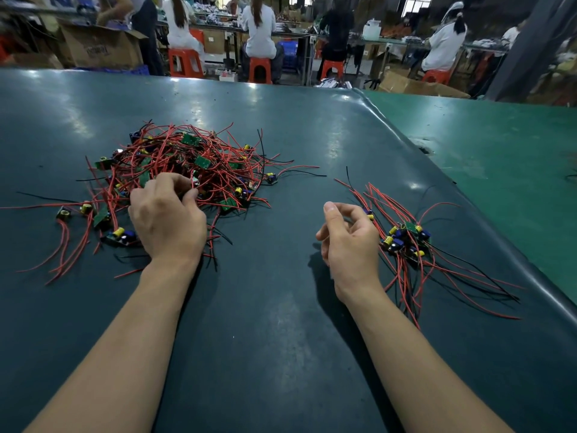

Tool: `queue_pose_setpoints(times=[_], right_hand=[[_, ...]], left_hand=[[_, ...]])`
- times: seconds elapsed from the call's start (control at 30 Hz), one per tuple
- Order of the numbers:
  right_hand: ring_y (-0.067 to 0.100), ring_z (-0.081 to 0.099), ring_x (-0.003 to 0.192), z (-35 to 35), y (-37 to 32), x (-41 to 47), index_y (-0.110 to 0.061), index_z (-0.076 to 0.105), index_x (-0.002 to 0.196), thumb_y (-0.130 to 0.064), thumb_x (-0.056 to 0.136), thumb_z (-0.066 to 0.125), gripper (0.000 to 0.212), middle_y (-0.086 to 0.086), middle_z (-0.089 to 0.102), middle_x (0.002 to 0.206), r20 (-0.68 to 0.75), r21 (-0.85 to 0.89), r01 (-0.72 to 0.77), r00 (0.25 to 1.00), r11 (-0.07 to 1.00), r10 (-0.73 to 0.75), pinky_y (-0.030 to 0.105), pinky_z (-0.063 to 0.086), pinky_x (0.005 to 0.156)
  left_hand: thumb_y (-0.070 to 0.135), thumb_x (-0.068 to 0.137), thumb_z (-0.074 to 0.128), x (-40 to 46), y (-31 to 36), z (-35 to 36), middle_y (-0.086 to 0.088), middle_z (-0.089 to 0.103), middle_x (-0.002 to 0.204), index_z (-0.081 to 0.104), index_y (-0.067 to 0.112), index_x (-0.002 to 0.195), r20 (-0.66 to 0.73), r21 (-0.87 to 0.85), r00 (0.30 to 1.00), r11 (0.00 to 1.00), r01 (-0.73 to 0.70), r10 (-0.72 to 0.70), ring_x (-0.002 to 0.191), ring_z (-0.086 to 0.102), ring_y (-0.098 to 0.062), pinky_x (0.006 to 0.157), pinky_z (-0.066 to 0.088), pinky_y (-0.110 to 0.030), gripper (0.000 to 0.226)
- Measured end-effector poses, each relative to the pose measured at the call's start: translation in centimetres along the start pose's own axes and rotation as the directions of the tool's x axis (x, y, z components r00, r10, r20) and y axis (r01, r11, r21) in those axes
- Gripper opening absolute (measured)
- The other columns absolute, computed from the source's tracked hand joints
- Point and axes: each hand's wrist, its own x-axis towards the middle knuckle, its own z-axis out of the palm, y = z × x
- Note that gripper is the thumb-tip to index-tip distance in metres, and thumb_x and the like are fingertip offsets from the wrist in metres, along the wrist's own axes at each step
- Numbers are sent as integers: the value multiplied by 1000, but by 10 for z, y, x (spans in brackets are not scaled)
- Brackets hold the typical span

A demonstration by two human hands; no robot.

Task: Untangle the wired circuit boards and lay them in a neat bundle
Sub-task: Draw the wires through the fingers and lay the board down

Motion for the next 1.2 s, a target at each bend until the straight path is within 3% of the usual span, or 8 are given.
queue_pose_setpoints(times=[0.1, 0.2, 0.33, 0.57, 0.7, 0.8, 0.97, 1.2], right_hand=[[7, 47, 45, 1, 0, 1, -18, 63, 82, -27, 97, 60, 18, -5, 57, 51, 7, -64, 22, 1000, 998, -21, 26, 36, 50], [9, 45, 42, 3, -3, -4, -18, 68, 77, -34, 96, 59, 26, -2, 58, 54, 152, -21, -11, 988, 1000, 15, 21, 34, 44], [7, 44, 38, 4, -7, -9, -16, 66, 70, -32, 95, 57, 31, 5, 56, 57, 309, 132, -52, 951, 990, 9, 15, 32, 35], [11, 49, 38, -1, -9, -9, -12, 58, 80, -14, 100, 54, 20, -4, 63, 60, 292, 73, 5, 956, 997, -26, 17, 33, 36], [12, 52, 40, -1, -9, -10, -14, 55, 87, -12, 98, 57, 11, 1, 67, 66, 277, 43, 36, 960, 998, -46, 19, 37, 36], [1, 54, 44, 2, -4, -12, -17, 54, 86, -7, 95, 61, 15, 3, 66, 71, 306, -56, 109, 948, 992, -87, 15, 40, 41], [1, 53, 49, 4, 1, -5, -21, 55, 84, -5, 93, 63, 20, -5, 60, 68, 320, -148, 138, 944, 979, -85, 23, 41, 52], [5, 55, 50, 6, 3, -2, -23, 54, 80, -11, 92, 64, 19, 3, 67, 75, 248, -166, 109, 967, 980, -65, 26, 44, 49]], left_hand=[[17, 91, 65, -10, 22, -8, -11, 65, 95, 65, 7, 96, -146, -166, 955, 945, -283, 260, 90, 53, -32, 81, 40, -43, 11], [10, 90, 68, -35, 46, -11, -4, 68, 94, 68, 7, 90, -176, -328, 798, 730, -600, 577, 85, 58, -28, 78, 44, -44, 3], [7, 87, 72, -51, 59, -6, -2, 72, 92, 73, 7, 79, -44, -454, 639, 554, -698, 768, 81, 62, -31, 74, 49, -45, 8], [11, 84, 75, -56, 57, -7, -8, 65, 92, 71, 4, 87, -17, -533, 741, 621, -575, 672, 86, 58, -23, 82, 45, -28, 9], [26, 87, 67, -58, 56, -5, -1, 64, 85, 66, 9, 101, 253, -608, 878, 772, -184, 407, 69, 59, -16, 64, 49, -26, 22], [26, 84, 61, -56, 52, -3, 0, 69, 83, 70, 16, 102, 411, -643, 855, 766, 25, 317, 66, 60, -14, 62, 48, -21, 22], [15, 79, 63, -56, 50, -2, 4, 66, 81, 66, 19, 99, 459, -673, 814, 737, 59, 355, 63, 58, -15, 55, 48, -24, 21], [15, 89, 67, -54, 48, 5, 7, 68, 74, 65, 16, 86, 389, -651, 873, 758, 35, 294, 64, 63, -14, 58, 51, -25, 4]])
